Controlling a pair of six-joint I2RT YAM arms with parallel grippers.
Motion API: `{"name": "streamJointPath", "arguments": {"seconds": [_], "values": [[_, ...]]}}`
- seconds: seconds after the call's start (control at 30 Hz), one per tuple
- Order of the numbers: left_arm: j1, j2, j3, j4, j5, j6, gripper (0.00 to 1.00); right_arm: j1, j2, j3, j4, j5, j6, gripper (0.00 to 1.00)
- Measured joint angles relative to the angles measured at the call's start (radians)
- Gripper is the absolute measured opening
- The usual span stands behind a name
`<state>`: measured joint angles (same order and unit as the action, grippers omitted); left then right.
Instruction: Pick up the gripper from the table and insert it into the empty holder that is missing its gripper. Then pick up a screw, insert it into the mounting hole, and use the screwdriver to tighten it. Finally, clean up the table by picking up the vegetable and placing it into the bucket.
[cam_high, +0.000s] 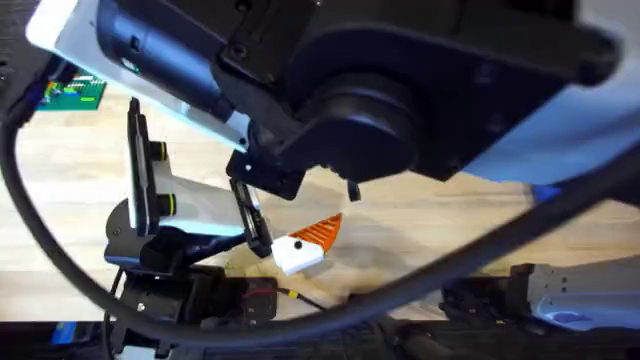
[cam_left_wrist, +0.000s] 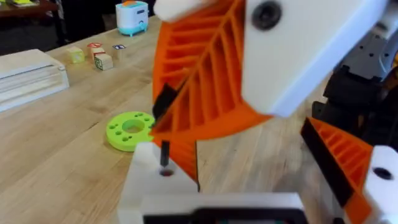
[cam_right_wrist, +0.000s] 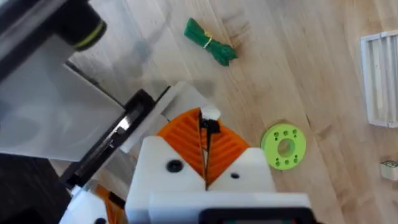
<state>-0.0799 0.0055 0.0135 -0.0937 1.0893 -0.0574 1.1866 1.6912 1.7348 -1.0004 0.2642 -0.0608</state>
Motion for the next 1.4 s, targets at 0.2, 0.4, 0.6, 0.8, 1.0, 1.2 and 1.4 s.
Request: {"name": "streamJointPath", "arguments": {"seconds": [0.2,0.4,0.6,0.8,1.0,1.2,1.4], "values": [[0.000,0.000,0.000,-0.003,0.000,-0.002,0.993,0.000,0.027,0.000,0.000,0.000,0.000,0.007],[0.000,0.000,-0.002,-0.007,0.000,-0.003,0.993,0.000,0.031,0.000,0.001,0.000,0.000,0.007],[0.000,0.000,-0.002,-0.007,0.000,-0.003,0.993,0.000,0.031,0.000,0.000,-0.020,0.000,0.007],[0.000,0.000,-0.003,-0.007,0.000,-0.003,0.993,0.000,0.031,0.000,-0.002,-0.027,0.000,0.007],[0.000,0.000,-0.003,-0.007,0.000,-0.003,0.993,0.000,0.030,0.000,-0.004,-0.029,0.000,0.007],[0.000,0.000,-0.004,-0.002,0.001,-0.003,0.993,0.000,0.030,0.000,-0.024,-0.030,0.000,0.007],[0.000,0.000,-0.004,0.000,0.007,-0.003,0.993,0.001,0.030,0.000,-0.026,-0.028,0.000,0.007]]}}
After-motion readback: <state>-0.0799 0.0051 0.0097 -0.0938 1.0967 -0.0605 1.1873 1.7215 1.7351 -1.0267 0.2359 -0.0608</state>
